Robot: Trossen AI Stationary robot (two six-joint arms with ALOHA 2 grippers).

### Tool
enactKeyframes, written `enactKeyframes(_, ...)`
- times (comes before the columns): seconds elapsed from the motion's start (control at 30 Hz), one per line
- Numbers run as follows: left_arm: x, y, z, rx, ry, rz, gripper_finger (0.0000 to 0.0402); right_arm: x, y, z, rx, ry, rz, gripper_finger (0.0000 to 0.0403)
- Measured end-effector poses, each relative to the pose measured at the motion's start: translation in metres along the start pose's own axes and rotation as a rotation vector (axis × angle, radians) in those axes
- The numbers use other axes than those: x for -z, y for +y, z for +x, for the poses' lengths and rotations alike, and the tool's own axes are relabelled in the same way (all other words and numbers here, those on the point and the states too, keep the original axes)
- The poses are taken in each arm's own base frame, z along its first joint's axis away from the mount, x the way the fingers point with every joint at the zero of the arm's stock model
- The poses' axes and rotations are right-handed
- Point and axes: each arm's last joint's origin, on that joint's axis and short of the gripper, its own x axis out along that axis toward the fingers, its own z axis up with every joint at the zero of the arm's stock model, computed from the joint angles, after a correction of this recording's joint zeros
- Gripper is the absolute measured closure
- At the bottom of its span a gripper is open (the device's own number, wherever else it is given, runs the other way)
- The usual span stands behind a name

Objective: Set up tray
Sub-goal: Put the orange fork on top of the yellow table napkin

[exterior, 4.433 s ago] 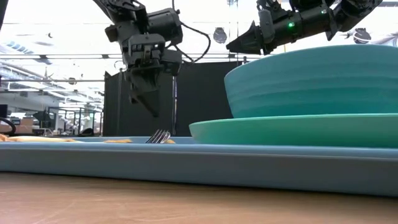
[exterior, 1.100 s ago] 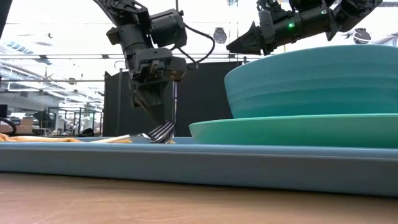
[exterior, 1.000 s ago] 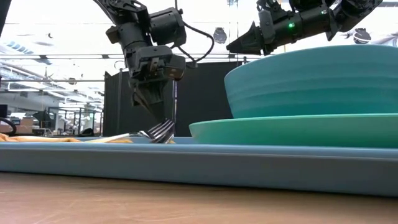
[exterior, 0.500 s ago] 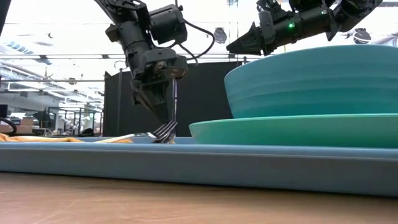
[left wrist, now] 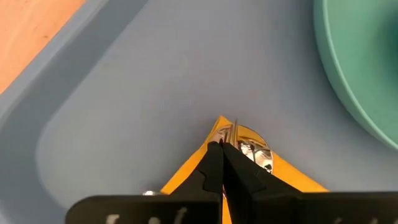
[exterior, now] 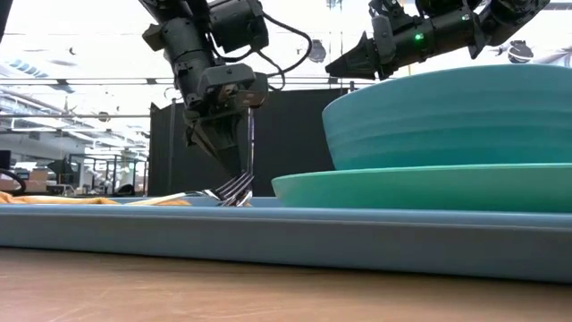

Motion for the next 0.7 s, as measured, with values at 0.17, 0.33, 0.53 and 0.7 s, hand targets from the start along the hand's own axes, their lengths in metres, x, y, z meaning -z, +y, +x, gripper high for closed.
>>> enactKeyframes(0.17,0.002,-0.0038,0.0002,-0.029,-0.012,-0.006,0.0402,0.0,0.0004,-0.0001,-0.002,0.0,0.0,0.0248)
enactKeyframes(0.33,0.003,-0.0023,0.0001,-0.092,-0.027,-0.032,0.0402,0.0,0.0005,-0.0001,-0.002,0.0,0.0,0.0248)
enactKeyframes(0.53,0.0056,-0.0007,-0.0001,-0.151,-0.027,-0.076,0.0402,0.0,0.0005,-0.0001,-0.002,0.0,0.0,0.0248)
enactKeyframes(0.7,0.0075,-0.0049,-0.0001,-0.187,-0.054,-0.094,0.0402,0.0,0.0005,-0.0001,-0.002,0.0,0.0,0.0248)
